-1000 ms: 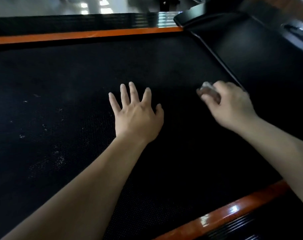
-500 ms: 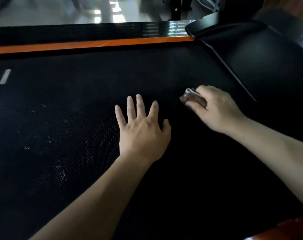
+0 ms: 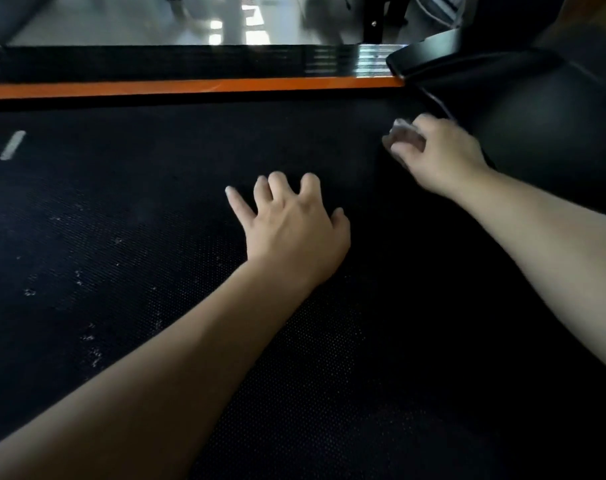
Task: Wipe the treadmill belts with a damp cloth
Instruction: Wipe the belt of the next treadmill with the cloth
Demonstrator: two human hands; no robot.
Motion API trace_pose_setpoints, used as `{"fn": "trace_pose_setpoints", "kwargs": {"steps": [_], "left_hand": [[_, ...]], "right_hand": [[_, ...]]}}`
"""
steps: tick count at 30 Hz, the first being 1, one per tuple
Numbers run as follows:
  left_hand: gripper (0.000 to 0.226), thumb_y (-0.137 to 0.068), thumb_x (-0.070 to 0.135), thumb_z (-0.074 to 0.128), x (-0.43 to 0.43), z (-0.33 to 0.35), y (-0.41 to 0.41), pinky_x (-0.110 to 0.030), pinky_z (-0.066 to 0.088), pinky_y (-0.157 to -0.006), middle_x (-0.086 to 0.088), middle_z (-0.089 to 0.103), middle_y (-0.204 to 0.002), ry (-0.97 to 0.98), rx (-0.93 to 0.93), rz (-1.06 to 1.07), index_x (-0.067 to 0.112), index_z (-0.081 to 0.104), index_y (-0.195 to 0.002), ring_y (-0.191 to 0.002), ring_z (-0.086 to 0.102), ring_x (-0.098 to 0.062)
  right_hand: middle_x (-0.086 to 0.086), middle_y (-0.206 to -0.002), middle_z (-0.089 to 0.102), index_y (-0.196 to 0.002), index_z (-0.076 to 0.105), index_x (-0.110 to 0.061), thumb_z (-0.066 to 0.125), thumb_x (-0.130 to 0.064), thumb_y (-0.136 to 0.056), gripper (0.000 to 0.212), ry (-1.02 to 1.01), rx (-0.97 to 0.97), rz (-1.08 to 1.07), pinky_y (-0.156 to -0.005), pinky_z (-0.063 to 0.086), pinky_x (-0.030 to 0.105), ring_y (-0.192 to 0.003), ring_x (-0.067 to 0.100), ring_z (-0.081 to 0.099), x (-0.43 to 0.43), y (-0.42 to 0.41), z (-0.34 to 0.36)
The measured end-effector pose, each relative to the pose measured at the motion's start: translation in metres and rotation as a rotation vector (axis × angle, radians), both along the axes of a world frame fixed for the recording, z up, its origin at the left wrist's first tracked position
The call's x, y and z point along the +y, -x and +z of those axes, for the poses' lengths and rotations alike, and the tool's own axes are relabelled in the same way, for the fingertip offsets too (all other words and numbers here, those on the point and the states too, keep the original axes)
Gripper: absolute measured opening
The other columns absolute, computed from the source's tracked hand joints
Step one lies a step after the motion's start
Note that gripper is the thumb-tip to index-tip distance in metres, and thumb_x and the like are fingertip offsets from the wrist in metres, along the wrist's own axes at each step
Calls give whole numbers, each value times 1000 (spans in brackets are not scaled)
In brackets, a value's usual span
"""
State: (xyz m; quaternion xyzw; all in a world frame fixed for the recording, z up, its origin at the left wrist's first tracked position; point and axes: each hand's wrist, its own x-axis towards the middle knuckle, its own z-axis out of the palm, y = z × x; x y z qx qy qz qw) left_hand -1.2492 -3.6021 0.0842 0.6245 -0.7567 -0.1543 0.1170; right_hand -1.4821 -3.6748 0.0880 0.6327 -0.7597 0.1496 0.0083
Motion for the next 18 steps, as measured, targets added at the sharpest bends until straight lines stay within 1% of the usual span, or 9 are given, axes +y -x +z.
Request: {"fn": "trace_pose_setpoints", "kwargs": {"steps": [2,3,6,7,8,10,13,16,18], "left_hand": [[50,-102,53,42,-7,-5,10,-70,-9,-120,-18,20,-165,-37,6,-36,23,41,-142,-158,0,-38],[51,-102,54,40,-8,-10,14,-71,-11,-119,-17,13,-168,-47,-9,-50,24,39,-143,-158,-6,-38],[49,-102,56,35,-7,-23,14,-70,-12,-119,-17,7,-171,-3,-45,-58,26,38,-141,-158,-10,-39],[50,-102,57,34,-7,-26,13,-69,-11,-120,-17,7,-171,16,-44,-59,27,38,-141,-158,-10,-38],[50,-101,57,34,-6,-28,13,-68,-11,-121,-16,6,-172,29,-41,-61,27,37,-141,-158,-10,-37],[52,-101,57,34,-4,-29,12,-67,-10,-121,-17,6,-172,50,-38,-58,27,36,-144,-158,-10,-37],[53,-101,57,33,-3,-30,15,-67,-9,-121,-18,6,-172,73,-43,-59,26,34,-145,-158,-10,-38],[53,-101,57,32,-3,-31,15,-67,-8,-121,-18,6,-171,78,-42,-52,26,34,-144,-158,-10,-38],[54,-101,57,32,-3,-31,15,-67,-8,-122,-18,7,-171,88,-45,-49,26,33,-145,-158,-9,-39]], "right_hand": [[14,-110,65,-99,56,-23,59,-56,-90,34,37,-25,-85,-86,49,45,-105,40,63,-11,-2,-1],[14,-109,65,-100,59,-21,61,-55,-90,35,61,-11,-34,-85,49,45,-103,39,63,-10,-12,-6],[4,-88,58,-87,57,-20,64,-52,-90,33,88,-43,219,-73,47,41,-82,30,58,2,-38,-18],[1,-85,56,-85,56,-21,64,-53,-89,33,86,-55,256,-73,48,41,-80,28,57,-1,-35,-19],[2,-87,59,-87,59,-21,63,-54,-88,34,95,-43,240,-76,50,43,-83,30,60,-10,-27,-18],[7,-98,67,-95,63,-22,62,-57,-86,36,113,-29,74,-84,51,43,-98,35,64,-41,-5,-10],[2,-103,68,-97,62,-24,63,-54,-89,31,105,-79,-153,-92,44,42,-109,35,62,-73,16,-4],[9,-110,64,-105,66,-23,61,-55,-92,35,136,22,-25,-93,41,45,-113,37,57,-72,6,-15],[8,-106,60,-103,66,-21,60,-54,-93,35,131,29,103,-94,38,45,-112,36,55,-66,7,-19]]}}
